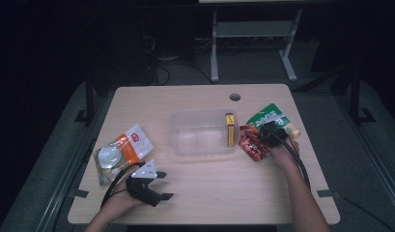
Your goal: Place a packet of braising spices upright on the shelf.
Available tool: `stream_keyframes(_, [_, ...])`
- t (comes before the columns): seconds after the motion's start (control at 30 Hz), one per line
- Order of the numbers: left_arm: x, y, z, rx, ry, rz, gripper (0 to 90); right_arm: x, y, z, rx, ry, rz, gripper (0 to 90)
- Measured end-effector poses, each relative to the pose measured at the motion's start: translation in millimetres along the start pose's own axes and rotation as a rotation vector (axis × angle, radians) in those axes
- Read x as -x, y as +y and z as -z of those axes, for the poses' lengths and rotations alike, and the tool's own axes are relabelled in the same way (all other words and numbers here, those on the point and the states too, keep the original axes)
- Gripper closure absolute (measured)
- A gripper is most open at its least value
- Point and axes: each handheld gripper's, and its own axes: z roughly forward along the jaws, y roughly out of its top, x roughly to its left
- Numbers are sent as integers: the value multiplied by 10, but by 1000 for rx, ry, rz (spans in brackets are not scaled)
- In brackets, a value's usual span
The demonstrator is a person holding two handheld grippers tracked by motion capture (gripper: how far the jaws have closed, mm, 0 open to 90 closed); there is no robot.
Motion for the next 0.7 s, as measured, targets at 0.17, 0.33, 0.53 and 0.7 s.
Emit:
stream_keyframes(0.17, [16,-7,-8,-10,-11,-4,208,38,-14,14,-7,28,-13,900])
stream_keyframes(0.33, [26,-15,-32,-28,-23,-8,208,70,-106,97,-18,67,-5,900])
stream_keyframes(0.53, [42,-14,-34,-26,-26,-6,208,68,-270,255,-38,105,22,900])
stream_keyframes(0.7, [47,-7,-43,-35,-32,-13,208,9,-377,372,-59,107,71,900])
